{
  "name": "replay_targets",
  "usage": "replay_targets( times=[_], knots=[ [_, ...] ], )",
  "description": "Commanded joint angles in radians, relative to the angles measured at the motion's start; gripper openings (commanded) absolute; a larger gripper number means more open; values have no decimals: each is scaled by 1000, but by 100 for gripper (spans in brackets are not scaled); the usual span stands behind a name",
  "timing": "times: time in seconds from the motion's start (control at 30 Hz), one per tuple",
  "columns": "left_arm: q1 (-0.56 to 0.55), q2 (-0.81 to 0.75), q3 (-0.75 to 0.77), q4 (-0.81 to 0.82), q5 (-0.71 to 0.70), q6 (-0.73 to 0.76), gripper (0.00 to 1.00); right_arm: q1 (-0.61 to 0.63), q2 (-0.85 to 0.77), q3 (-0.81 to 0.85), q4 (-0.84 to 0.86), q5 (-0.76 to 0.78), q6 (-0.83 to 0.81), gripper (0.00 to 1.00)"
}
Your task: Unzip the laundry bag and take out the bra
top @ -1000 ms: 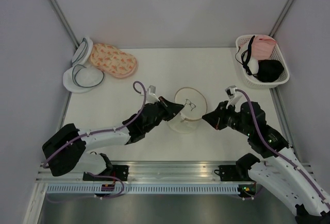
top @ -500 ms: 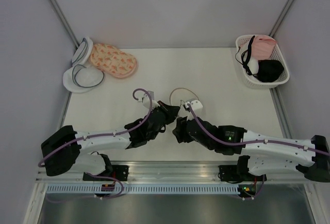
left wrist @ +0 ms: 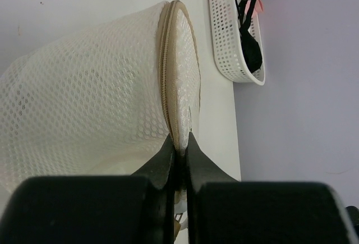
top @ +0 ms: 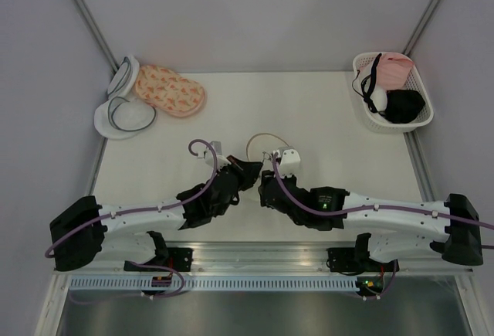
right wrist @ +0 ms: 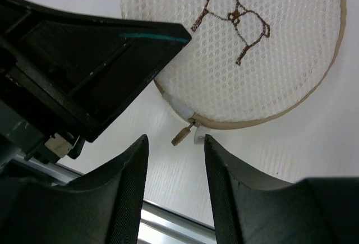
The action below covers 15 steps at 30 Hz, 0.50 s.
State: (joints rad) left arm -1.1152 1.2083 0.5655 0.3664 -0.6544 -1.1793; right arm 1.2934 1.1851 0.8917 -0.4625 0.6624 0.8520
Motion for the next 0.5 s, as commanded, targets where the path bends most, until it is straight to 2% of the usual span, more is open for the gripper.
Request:
replay_targets(
  times=[0.0,0.1,0.13,0.23,0.37,0.4,0.43,0.47],
  knots=[
    [-14,-49,-24,40,-14,-25,2,4,19,32,62,84,38,49],
    [-24,-78,-42,46,-11,-25,2,4,31,29,52,141,74,36],
    [-29,-96,-47,45,-11,-25,2,3,33,27,39,149,87,28],
    [-31,-124,-72,46,-16,-39,2,0,33,16,44,131,97,27],
    [-31,-144,-87,55,-21,-43,2,0,27,-17,96,45,91,35],
    [-31,-144,-85,43,-21,-42,2,4,24,-16,96,39,100,40],
    [-31,-145,-85,45,-22,-45,2,12,18,-16,87,40,101,49],
    [-31,-145,-88,48,-21,-45,2,17,12,-17,84,37,99,52]
  ],
)
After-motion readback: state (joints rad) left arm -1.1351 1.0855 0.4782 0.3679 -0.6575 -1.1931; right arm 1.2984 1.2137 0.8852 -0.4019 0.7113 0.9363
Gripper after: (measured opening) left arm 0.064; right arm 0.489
